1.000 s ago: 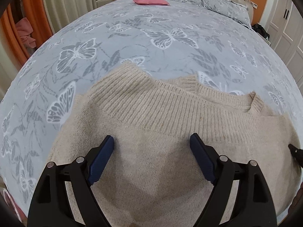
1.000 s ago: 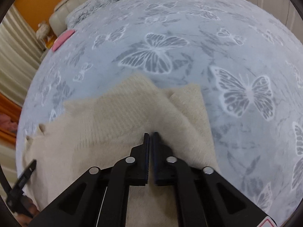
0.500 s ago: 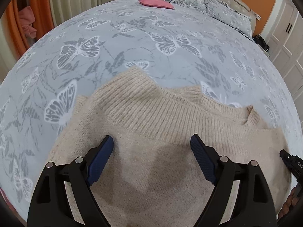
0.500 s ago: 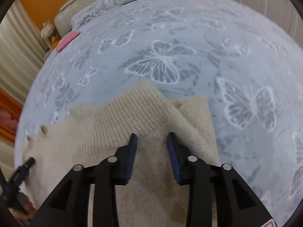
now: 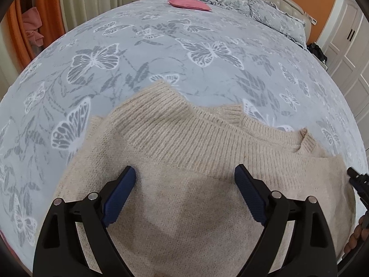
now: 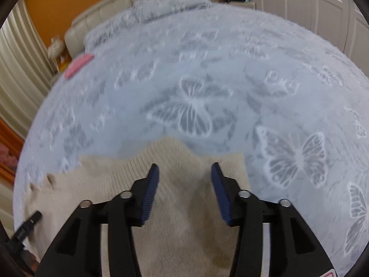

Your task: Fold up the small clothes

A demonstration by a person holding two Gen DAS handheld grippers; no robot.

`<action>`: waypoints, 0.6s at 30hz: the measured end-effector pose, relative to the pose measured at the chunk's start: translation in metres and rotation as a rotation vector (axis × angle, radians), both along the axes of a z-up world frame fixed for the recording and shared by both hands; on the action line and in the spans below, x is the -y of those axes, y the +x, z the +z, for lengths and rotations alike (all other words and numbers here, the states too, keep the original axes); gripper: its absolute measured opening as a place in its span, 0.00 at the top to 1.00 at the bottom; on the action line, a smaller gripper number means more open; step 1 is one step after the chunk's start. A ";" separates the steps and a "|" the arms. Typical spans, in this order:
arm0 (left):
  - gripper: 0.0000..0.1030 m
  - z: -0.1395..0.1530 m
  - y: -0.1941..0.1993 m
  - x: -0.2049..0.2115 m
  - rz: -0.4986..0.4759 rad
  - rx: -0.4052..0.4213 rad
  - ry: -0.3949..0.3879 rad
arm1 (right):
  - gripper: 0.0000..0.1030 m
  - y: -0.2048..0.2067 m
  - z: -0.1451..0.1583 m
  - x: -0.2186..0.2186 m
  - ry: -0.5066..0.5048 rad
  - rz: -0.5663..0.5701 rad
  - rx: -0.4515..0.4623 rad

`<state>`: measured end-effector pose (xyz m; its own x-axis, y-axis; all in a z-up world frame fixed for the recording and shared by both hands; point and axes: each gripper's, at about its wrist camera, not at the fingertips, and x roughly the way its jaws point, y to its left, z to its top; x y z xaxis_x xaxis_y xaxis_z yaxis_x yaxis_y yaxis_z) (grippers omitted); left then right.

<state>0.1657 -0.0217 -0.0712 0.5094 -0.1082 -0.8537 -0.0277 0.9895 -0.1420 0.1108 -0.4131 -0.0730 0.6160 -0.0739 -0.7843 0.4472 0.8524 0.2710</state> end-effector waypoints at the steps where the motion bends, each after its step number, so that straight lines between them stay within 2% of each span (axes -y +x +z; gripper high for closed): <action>1: 0.17 0.000 0.000 0.000 0.002 0.000 -0.001 | 0.33 0.002 -0.004 0.001 -0.002 -0.002 -0.019; 4: 0.15 -0.001 0.001 0.002 0.000 -0.001 0.004 | 0.35 0.014 -0.026 0.007 0.055 0.028 -0.105; 5: 0.15 -0.001 0.000 0.003 -0.001 0.000 0.008 | 0.46 0.014 -0.026 0.007 0.055 0.032 -0.095; 6: 0.14 -0.001 0.000 0.004 -0.002 0.000 0.012 | 0.82 0.015 -0.025 0.007 0.073 0.051 -0.079; 7: 0.14 -0.001 0.000 0.004 -0.002 0.000 0.014 | 0.88 0.015 -0.023 0.009 0.103 0.053 -0.065; 10: 0.14 -0.001 0.000 0.004 0.001 0.000 0.007 | 0.93 0.006 0.000 0.018 0.113 0.017 0.053; 12: 0.14 -0.002 0.000 0.004 0.000 0.001 0.008 | 0.93 0.004 0.007 0.021 0.098 0.003 0.086; 13: 0.14 -0.002 0.001 0.005 -0.002 0.001 0.014 | 0.93 0.006 0.003 0.022 0.089 0.000 0.072; 16: 0.13 -0.004 0.001 0.009 -0.007 0.003 0.035 | 0.92 0.021 -0.031 0.025 0.111 0.020 -0.074; 17: 0.12 -0.005 0.001 0.010 -0.011 0.004 0.043 | 0.92 0.021 -0.039 0.025 0.112 0.027 -0.090; 18: 0.11 -0.005 0.001 0.011 -0.013 0.006 0.048 | 0.90 0.019 -0.033 0.024 0.101 0.022 -0.071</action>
<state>0.1667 -0.0326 -0.0765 0.5133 -0.0741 -0.8550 -0.0138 0.9954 -0.0946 0.1297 -0.4376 -0.1062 0.5591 0.0202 -0.8289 0.4502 0.8321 0.3239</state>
